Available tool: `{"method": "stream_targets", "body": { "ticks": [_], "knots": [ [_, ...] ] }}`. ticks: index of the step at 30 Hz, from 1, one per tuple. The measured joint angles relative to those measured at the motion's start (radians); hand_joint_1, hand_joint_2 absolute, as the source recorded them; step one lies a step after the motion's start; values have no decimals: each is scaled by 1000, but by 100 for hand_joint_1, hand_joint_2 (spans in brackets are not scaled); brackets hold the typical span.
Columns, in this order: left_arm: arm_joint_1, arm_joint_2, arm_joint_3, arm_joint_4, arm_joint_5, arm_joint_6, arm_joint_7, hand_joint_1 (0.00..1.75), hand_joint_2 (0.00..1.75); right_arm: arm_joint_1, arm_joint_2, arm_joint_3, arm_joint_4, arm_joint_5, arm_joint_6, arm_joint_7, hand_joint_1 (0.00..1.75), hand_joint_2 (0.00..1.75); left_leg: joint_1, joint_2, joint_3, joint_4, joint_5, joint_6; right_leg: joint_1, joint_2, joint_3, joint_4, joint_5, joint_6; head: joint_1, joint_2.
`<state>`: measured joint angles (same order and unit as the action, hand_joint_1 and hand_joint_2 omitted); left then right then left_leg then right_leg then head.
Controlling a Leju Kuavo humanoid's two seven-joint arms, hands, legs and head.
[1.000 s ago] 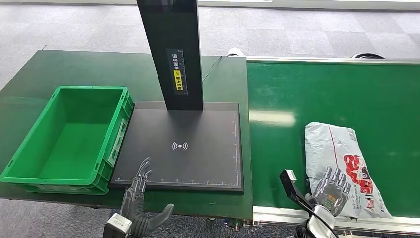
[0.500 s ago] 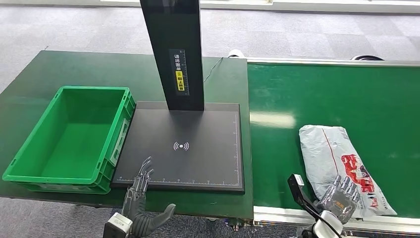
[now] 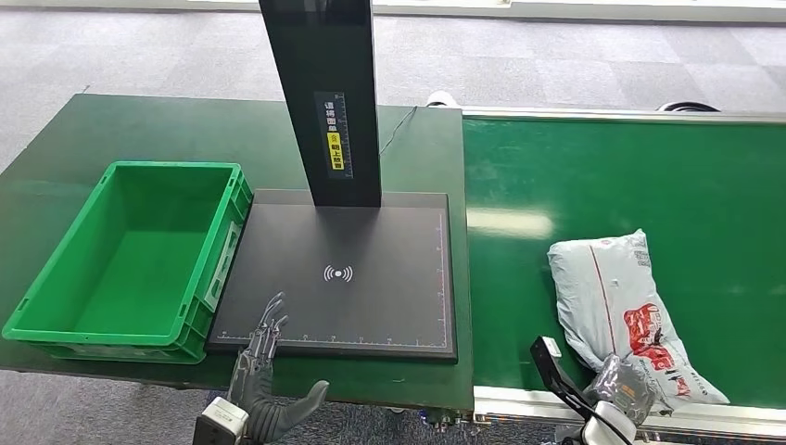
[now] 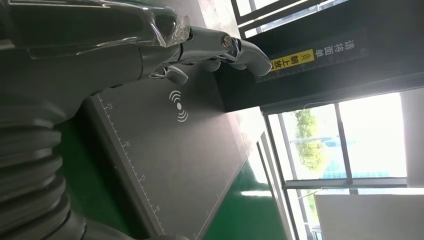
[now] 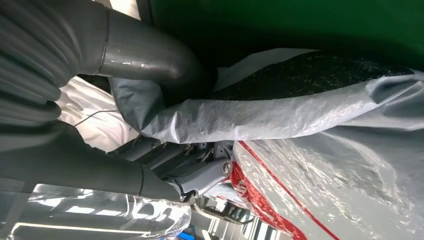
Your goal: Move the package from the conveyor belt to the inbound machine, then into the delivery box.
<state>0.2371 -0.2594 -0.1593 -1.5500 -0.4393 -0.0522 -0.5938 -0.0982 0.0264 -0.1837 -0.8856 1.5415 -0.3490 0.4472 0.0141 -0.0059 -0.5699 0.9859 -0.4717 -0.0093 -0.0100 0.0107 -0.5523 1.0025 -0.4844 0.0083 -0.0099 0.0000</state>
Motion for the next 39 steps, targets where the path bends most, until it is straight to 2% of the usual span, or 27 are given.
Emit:
{"method": "stream_targets", "body": {
  "ticks": [5, 7, 10, 18, 24, 27, 32, 39],
  "knots": [
    [0, 0, 0, 0, -2, -3, 2, 0, 175, 3, 15, -20, -13, 0, -32, -69, 175, 175, 0, 0, -1, 0, 0, 0, 0, 0, 0, 0, 0, 0, 0, 0],
    [0, 0, 0, 0, -3, -6, 2, 0, 175, 5, 29, -37, -30, -6, -77, -134, 175, 175, 0, 0, -1, 0, 0, 0, 0, 0, 0, 0, 0, 0, 0, 0],
    [0, 0, 1, 0, -8, -11, 2, 0, 175, 8, 54, -63, -76, -69, -138, -277, 175, 175, 0, 0, -1, 0, 0, 0, 0, 0, -1, 0, 0, 0, 0, 0],
    [-1, -2, 10, 1, -16, -15, -14, 0, 175, 40, 107, -84, -257, -459, -312, -655, 175, 175, 0, 0, -2, 0, 0, 0, 0, 0, -2, 0, 0, 0, 0, 0],
    [-13, -3, 11, 15, -20, 0, -25, 0, 175, 66, 136, -95, -410, -867, -339, -984, 175, 175, 0, 0, -3, 0, 0, 0, 0, 0, -3, 0, 0, 0, 0, 0],
    [-21, -3, 11, 25, -20, 10, -29, 0, 175, 72, 151, -86, -496, -1047, -338, -1102, 175, 175, 0, 0, -3, 0, 0, 0, 0, 0, -3, 0, 0, 0, 0, 0],
    [-31, -3, 10, 41, -14, 22, -36, 0, 175, 74, 157, 11, -652, -1264, -331, -1142, 175, 175, 0, 0, -3, 0, 0, 0, 0, 0, -3, 0, 0, 0, 0, 0],
    [-32, -3, 10, 44, -13, 22, -37, 0, 175, 23, 157, 162, -765, -1411, -227, -1145, 175, 175, 0, 0, -3, 0, 0, 0, 0, 1, -3, 1, 0, 0, 0, 0]
  ]
}}
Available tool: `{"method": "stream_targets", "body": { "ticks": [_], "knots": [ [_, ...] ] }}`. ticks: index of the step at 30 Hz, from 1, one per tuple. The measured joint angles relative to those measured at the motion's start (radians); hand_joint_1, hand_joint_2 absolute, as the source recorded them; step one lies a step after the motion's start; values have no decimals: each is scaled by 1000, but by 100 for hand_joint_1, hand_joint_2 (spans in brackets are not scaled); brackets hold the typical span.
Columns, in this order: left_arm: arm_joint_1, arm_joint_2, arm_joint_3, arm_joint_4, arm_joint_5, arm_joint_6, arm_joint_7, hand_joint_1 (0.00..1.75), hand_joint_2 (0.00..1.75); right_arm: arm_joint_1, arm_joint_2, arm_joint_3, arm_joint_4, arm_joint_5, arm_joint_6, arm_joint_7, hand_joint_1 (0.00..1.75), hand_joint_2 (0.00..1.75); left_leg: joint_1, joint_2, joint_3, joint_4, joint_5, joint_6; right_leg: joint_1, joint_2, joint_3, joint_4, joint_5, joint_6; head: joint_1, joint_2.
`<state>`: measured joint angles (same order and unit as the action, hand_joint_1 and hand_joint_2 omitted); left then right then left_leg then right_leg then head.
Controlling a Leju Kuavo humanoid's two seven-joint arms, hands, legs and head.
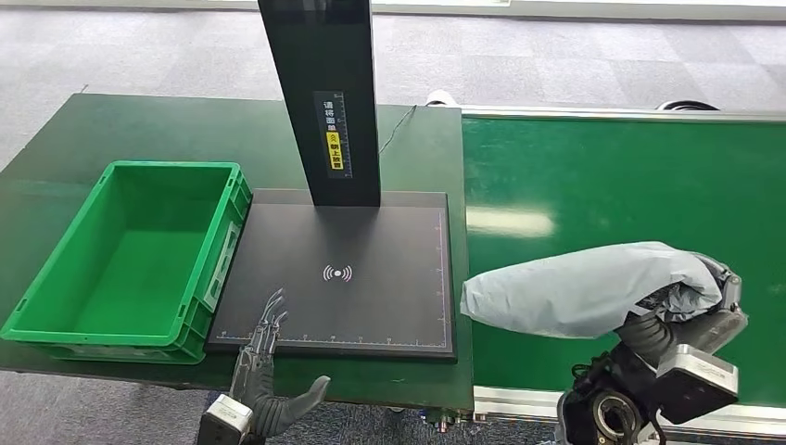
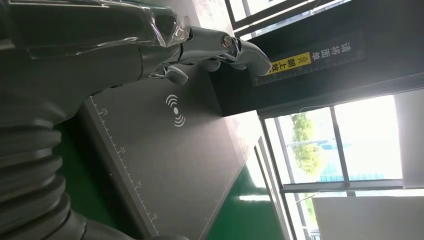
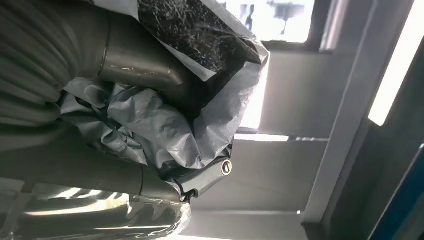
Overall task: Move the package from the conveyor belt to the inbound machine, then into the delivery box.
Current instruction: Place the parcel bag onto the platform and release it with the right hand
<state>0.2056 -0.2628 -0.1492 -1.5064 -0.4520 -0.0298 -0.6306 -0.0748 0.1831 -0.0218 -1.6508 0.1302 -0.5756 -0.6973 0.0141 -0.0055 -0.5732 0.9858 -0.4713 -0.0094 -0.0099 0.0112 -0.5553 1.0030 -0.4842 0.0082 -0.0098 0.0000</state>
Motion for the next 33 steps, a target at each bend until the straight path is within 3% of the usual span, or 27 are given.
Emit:
{"method": "stream_targets", "body": {
  "ticks": [6, 11, 24, 33],
  "knots": [
    [-5, 0, -5, 6, 0, 0, 0, 0, 175, -92, 15, 42, 12, -58, 108, 0, 175, 175, 0, 0, 0, 0, 0, 0, 0, 0, 0, 0, 0, 0, 0, 0],
    [-21, 0, -18, 19, 1, 1, 0, 0, 175, -225, 33, 39, 120, -77, 190, 13, 175, 175, 0, 0, 0, 0, 1, 0, 0, 0, 0, 0, 1, 0, 0, 0],
    [-56, 2, -48, 47, 1, 11, 19, 0, 175, -626, 82, 50, 656, -12, 309, 63, 175, 175, 0, 0, -1, 0, 3, 0, 0, 0, -1, 1, 1, 0, 0, 0],
    [-71, 6, -62, 54, -7, -5, 37, 0, 175, -790, 142, 93, 1031, -42, 518, 175, 175, 175, 0, 0, -2, 0, 3, 0, 0, 0, -2, 1, 1, 0, 0, 0]
  ]
}}
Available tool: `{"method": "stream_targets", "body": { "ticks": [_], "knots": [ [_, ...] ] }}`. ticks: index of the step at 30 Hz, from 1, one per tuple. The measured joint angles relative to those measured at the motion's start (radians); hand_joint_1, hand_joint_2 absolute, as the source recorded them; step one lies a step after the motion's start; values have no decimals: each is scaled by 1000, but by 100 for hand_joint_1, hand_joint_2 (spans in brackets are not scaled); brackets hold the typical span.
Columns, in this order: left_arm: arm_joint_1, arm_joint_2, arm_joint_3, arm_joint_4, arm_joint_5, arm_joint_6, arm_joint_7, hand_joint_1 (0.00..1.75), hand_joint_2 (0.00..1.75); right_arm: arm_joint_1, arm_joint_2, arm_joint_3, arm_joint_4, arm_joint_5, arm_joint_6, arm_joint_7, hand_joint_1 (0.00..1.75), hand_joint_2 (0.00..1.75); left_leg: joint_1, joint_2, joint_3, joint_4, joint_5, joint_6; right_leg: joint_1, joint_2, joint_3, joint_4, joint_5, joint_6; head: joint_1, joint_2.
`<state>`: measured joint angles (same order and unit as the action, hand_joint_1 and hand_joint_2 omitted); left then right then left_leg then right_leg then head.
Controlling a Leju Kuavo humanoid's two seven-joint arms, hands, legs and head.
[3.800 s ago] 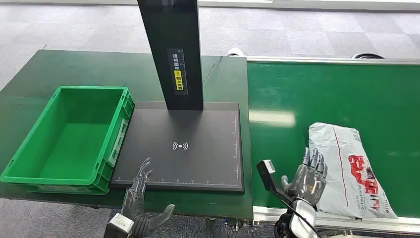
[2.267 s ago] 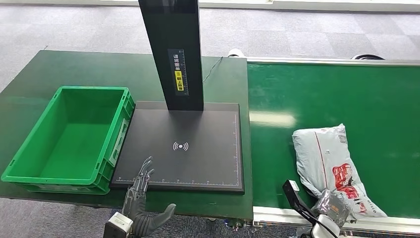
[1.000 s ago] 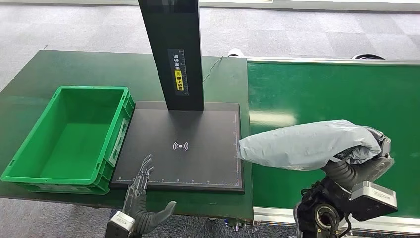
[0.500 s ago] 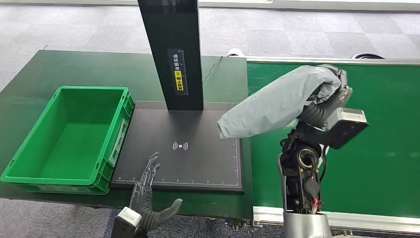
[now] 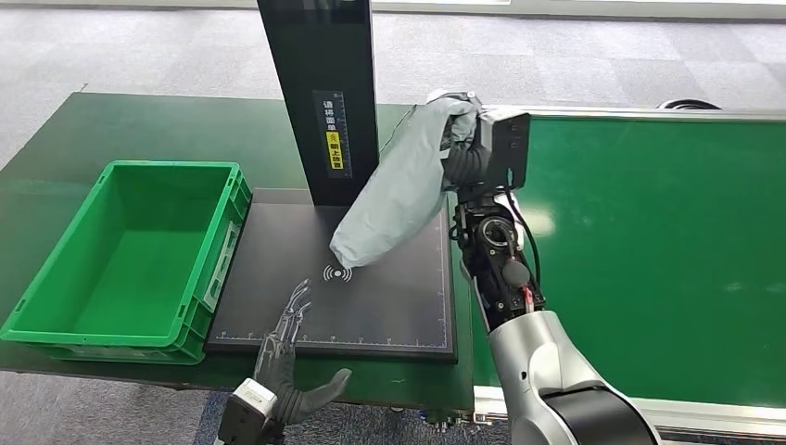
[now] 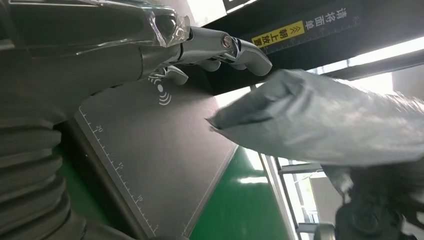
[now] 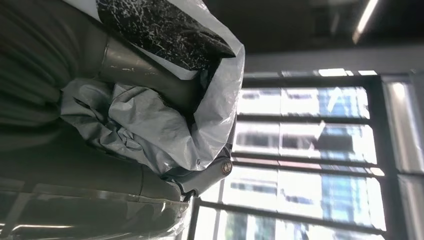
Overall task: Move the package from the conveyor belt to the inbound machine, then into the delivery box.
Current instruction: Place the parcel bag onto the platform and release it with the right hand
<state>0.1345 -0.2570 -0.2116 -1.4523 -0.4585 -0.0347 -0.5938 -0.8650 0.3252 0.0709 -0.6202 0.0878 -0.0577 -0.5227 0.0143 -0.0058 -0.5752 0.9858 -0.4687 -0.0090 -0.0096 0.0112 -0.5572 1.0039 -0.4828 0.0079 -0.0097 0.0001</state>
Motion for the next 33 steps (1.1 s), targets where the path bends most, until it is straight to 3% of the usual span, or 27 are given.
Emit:
{"method": "stream_targets", "body": {
  "ticks": [5, 14, 15, 18, 19, 22, 26, 29, 33],
  "knots": [
    [-2, 3, 0, 0, 0, -21, 4, 0, 175, -8, 23, 170, 107, -181, 19, 56, 175, 175, 0, 0, -1, 0, 0, 0, 0, 0, -1, 0, 0, 0, 0, 0],
    [-19, 6, -2, 13, -6, -40, 15, 0, 175, 7, 26, 512, 169, -497, 5, 74, 175, 175, 0, 0, -1, 0, 0, 0, 0, 0, -2, 0, 0, 0, 0, 0],
    [-21, 6, -2, 15, -8, -40, 16, 0, 175, 8, 26, 546, 172, -517, -6, 75, 155, 175, 0, 0, -1, 0, 0, 0, 0, 0, -2, 0, 0, 0, 0, 0],
    [-27, 6, -1, 18, -12, -40, 18, 0, 175, 6, 26, 632, 178, -570, -49, 75, 24, 175, 0, 0, -1, 0, 0, 0, 0, 0, -2, 0, 0, 0, 0, 0],
    [-29, 6, -1, 18, -12, -40, 19, 0, 175, 5, 26, 655, 180, -582, -68, 75, 0, 175, 0, 0, -1, 0, 0, 0, 0, 0, -2, 0, 0, 0, 0, 0],
    [-36, 6, 0, 20, -12, -40, 19, 0, 175, 3, 26, 700, 190, -611, -132, 54, 0, 175, 0, 0, -1, 0, 0, 0, 0, 0, -2, 0, 0, 0, 0, 0],
    [-49, 6, 0, 26, -12, -39, 20, 0, 175, 2, 25, 699, 205, -640, -219, -52, 0, 175, 0, 0, -1, 0, 0, 0, 0, 0, -2, 0, 0, 0, 0, 0],
    [-50, 6, 0, 29, -12, -32, 20, 0, 175, 3, 19, 642, 209, -620, -256, -137, 0, 175, 0, 0, -1, 0, 0, 0, 0, 0, -2, 0, 0, 0, 0, 0],
    [-49, 7, 0, 34, -4, -19, 17, 0, 175, 22, 4, 487, 175, -535, -239, -172, 0, 175, 0, 0, -1, 0, 0, 0, 0, 0, -2, 0, 0, 0, 0, 0]
  ]
}}
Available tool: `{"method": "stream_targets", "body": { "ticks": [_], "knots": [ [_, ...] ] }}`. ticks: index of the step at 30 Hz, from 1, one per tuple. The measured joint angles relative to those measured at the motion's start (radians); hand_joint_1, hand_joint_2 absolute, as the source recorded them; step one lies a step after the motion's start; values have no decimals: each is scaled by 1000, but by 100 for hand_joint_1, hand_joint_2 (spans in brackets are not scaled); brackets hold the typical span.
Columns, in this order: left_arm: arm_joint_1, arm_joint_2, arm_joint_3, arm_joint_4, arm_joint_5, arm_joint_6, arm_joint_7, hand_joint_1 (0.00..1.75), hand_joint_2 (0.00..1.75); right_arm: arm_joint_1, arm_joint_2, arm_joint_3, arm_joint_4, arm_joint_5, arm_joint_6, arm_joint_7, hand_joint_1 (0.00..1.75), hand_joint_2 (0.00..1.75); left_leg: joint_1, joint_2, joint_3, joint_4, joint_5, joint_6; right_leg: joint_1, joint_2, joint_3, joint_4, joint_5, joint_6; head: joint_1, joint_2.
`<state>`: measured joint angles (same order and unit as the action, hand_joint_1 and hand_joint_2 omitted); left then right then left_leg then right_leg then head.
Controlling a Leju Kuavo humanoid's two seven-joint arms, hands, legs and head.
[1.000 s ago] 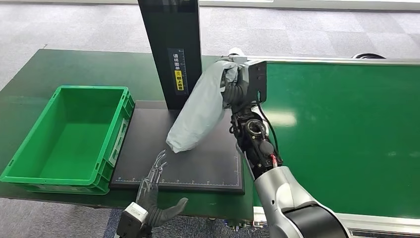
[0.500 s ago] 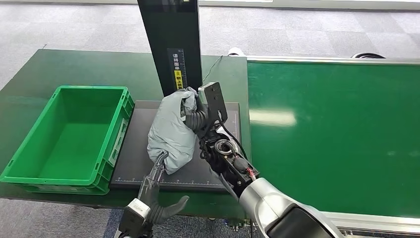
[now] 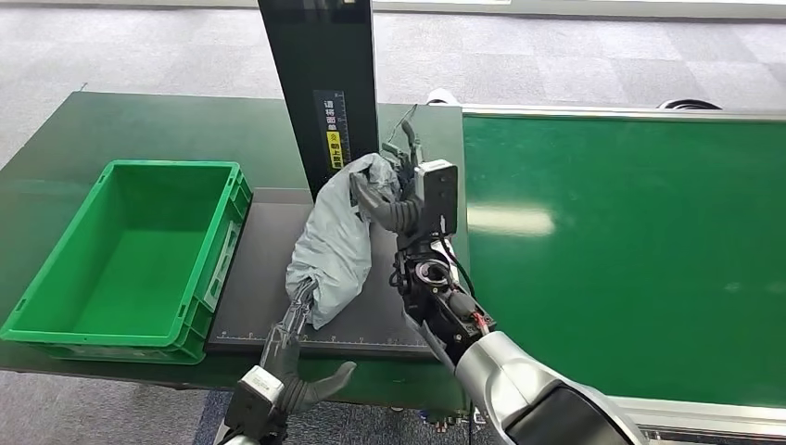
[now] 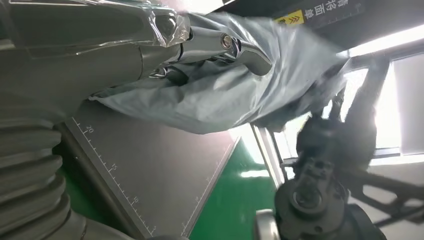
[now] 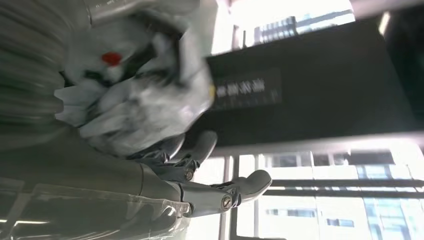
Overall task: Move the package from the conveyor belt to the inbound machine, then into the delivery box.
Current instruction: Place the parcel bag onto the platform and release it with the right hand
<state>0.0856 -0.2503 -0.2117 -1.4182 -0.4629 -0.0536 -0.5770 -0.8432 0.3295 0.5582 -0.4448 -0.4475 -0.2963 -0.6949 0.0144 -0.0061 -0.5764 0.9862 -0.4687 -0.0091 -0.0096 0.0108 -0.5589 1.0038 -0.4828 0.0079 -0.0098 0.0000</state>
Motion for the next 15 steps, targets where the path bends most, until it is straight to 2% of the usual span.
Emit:
{"method": "stream_targets", "body": {
  "ticks": [6, 15],
  "knots": [
    [6, 1, 0, 3, 12, 12, -6, 0, 175, 51, -25, -265, -80, 92, 87, -2, 0, 175, 0, 0, 0, 0, 0, 0, 0, 0, 0, 0, 0, 0, 0, 0],
    [39, 3, 4, -10, 22, 31, -8, 0, 175, 162, -43, -467, -168, 186, 211, -3, 0, 175, 0, 0, 0, 0, 0, 0, 0, 0, 0, 0, 0, 0, 0, 0]
  ]
}}
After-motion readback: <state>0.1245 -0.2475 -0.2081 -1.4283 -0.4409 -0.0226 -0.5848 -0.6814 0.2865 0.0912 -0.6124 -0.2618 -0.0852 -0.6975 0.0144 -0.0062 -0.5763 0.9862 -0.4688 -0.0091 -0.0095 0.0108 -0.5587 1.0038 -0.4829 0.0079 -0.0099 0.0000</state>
